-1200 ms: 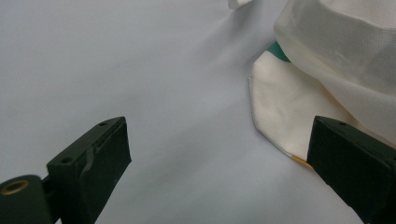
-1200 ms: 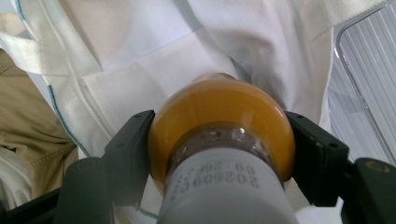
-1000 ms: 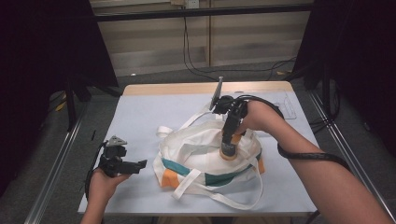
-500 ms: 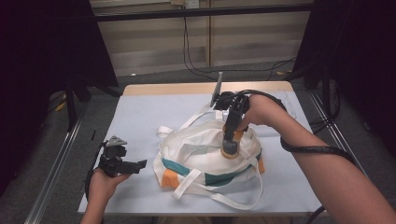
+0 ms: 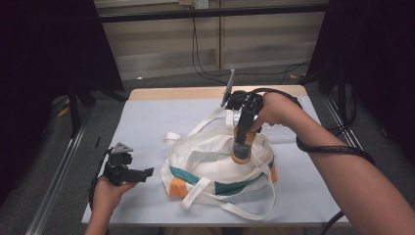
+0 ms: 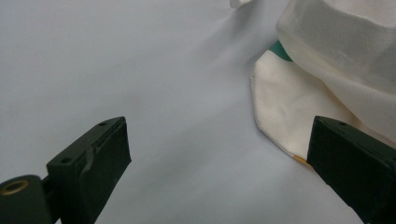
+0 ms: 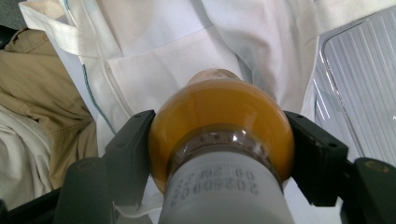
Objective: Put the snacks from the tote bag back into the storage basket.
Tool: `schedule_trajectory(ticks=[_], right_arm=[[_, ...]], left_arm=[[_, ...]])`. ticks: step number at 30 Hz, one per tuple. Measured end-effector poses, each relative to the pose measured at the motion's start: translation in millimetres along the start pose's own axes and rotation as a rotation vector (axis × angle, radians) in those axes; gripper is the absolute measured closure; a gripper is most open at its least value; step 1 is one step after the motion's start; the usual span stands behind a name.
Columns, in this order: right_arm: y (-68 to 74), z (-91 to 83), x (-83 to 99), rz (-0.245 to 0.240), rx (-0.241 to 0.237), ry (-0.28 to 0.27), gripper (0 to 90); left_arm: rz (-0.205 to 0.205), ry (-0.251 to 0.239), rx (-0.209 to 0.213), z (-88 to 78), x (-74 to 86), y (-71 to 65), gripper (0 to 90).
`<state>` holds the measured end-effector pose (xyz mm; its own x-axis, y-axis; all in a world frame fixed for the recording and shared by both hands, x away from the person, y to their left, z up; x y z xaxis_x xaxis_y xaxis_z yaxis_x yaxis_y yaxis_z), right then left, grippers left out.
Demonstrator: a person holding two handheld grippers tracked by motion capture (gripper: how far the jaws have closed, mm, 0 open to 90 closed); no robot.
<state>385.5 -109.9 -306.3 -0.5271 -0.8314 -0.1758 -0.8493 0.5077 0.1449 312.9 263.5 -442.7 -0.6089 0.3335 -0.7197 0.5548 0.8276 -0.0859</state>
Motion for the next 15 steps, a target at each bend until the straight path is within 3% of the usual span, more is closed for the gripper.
schedule_trajectory(ticks=[15], right_arm=[[-4.7,-17.5,-9.5,-0.003,0.014,-0.005,30.6]], left_arm=[[0.009,0.007,-0.001,-1.5,-0.3,0.1,5.8]])
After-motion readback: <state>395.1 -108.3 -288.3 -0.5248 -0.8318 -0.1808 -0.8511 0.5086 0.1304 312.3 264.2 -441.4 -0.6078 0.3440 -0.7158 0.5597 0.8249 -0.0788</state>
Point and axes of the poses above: each handheld gripper's, and its own axes: z roughly forward along the jaws, x roughly out of its underside, y roughly to its left, the point moved 1 cm from there along z, roughly forward along the jaws, and after that the axes turned 6 degrees about -y, right-handed, at the moved point
